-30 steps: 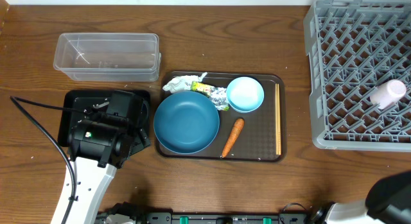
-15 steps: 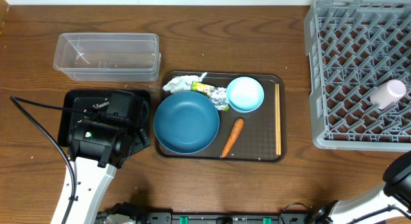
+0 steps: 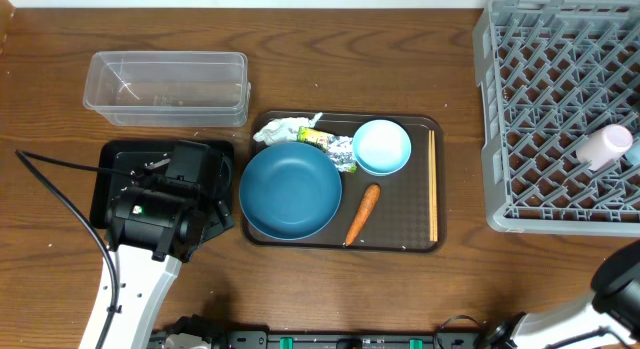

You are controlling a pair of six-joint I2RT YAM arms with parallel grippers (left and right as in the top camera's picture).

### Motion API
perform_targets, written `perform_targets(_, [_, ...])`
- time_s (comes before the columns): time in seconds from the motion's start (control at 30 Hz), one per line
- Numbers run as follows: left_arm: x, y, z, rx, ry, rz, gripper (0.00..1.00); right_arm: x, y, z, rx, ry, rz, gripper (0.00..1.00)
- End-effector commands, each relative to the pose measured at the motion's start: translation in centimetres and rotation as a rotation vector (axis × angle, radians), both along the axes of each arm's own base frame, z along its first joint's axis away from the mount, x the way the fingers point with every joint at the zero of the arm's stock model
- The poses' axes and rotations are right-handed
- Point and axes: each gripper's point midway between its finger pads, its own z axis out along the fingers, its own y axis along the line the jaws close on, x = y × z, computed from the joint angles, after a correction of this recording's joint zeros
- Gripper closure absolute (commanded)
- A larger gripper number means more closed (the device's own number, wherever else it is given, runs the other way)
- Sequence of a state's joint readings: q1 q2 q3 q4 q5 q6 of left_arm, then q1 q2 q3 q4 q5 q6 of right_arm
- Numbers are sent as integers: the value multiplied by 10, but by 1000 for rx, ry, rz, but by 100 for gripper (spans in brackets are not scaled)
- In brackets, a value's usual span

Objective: Sort waste into correct bins and load items into the dishwasher rack
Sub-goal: 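Carry the light-blue cup into the dish rack and release it, then reach the right gripper to the light-blue saucer and grasp its rim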

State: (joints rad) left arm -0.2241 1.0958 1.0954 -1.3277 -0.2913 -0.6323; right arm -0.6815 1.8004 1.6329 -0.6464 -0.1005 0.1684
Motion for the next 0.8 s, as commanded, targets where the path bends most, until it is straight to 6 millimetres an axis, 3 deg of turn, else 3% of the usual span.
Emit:
perform_targets(0.0, [1, 2, 3, 4, -14, 18, 2, 18, 65, 74, 78, -229, 159, 3])
perform_targets(0.13, [1, 2, 3, 4, -14, 19, 2, 34, 165, 115, 266, -364, 428, 1])
perform_targets(0.23, [1, 2, 3, 4, -14, 18, 2, 38, 251, 120, 375, -345, 642, 1])
perform_targets(0.27, [1, 2, 3, 4, -14, 18, 2, 38, 279, 113, 372, -301, 703, 1])
perform_targets(0.47, [1, 2, 3, 4, -14, 18, 2, 24, 360, 44, 186, 42, 750, 1])
perform_targets(0.6, [1, 2, 3, 4, -14, 19, 2, 9, 431, 1, 116, 207, 882, 1])
perform_targets(0.77, [1, 2, 3, 4, -14, 18, 2, 0, 480, -47, 8, 339, 972, 1])
